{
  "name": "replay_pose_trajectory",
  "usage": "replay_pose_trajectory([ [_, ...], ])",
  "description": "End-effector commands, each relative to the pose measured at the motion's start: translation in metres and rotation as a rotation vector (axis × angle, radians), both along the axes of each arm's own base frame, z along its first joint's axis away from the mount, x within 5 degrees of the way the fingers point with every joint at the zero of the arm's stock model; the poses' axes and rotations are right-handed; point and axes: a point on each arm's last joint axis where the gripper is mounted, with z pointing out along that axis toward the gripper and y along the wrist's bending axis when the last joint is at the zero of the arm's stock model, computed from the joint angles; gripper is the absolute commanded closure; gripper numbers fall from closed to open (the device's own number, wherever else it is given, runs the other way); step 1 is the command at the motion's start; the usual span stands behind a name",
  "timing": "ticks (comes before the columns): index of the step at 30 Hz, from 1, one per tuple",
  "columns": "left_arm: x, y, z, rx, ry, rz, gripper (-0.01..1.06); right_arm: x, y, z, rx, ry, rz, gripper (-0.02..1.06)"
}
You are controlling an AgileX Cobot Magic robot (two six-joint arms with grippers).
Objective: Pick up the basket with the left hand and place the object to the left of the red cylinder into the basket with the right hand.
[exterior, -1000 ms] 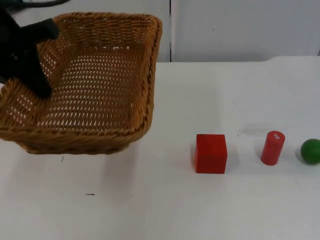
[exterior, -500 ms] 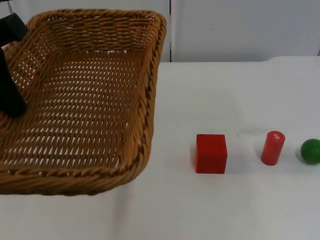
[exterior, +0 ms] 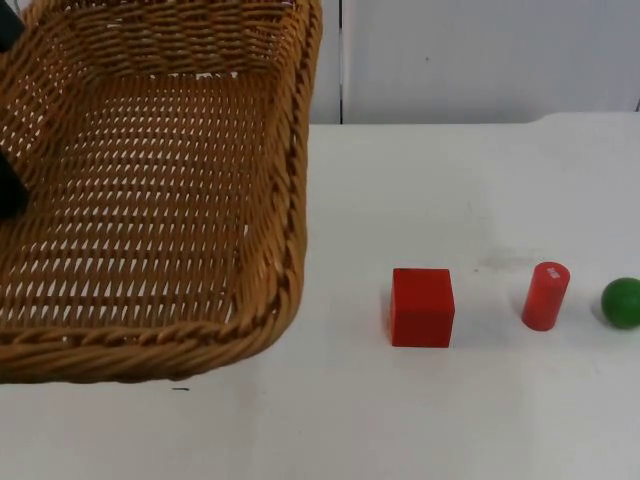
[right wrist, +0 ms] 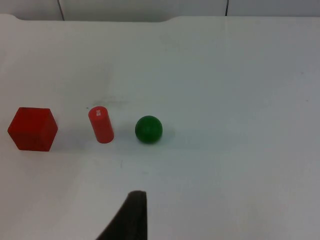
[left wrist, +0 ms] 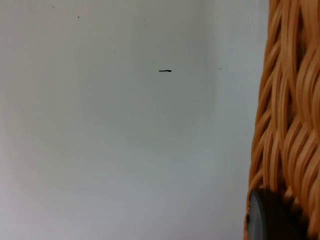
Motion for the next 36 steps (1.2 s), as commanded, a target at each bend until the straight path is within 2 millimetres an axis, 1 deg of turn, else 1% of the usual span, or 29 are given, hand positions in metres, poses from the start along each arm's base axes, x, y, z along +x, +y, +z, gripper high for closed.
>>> replay_pose_trajectory([
  [1, -0.0016, -0.0017, 0.004, -0.011, -0.014, 0.005, 1.05, 0.0003, 0.0002, -0.0003, 0.002, -0.001, 0.005, 0.0],
  [36, -0.0036, -0.0026, 0.0042, -0.02, 0.004, -0.011, 1.05, 0.0003, 0.0002, -0.0003, 0.002, -0.001, 0.005, 0.0],
])
